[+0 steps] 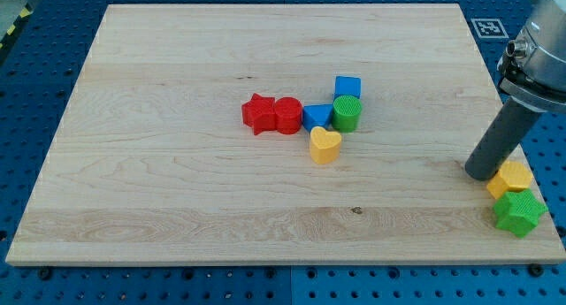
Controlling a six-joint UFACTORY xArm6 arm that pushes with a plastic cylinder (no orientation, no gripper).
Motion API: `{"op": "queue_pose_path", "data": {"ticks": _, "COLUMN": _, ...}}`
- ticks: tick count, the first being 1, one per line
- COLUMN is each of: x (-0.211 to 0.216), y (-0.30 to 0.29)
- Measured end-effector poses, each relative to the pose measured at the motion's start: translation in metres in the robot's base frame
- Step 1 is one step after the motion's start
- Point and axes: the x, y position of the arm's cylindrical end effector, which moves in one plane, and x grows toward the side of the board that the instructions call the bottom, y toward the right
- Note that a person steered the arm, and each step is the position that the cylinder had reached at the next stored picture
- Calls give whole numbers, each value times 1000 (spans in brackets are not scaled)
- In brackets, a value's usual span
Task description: Place the arm towards the bottom right side of the yellow heart
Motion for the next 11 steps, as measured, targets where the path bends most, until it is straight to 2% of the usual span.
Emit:
{"op": "queue_pose_path", "data": {"ticks": 1, "x": 0, "y": -17}}
{"op": "queue_pose_path", "data": {"ticks": 3, "x": 0, "y": -103}}
{"op": "queue_pose_path", "data": {"ticks": 4, "x": 0, "y": -122}}
{"op": "queue_pose_path", "data": {"ticks": 6, "x": 34, "y": -118}}
{"op": "queue_pose_path", "data": {"ticks": 11, "x": 34, "y": -143}}
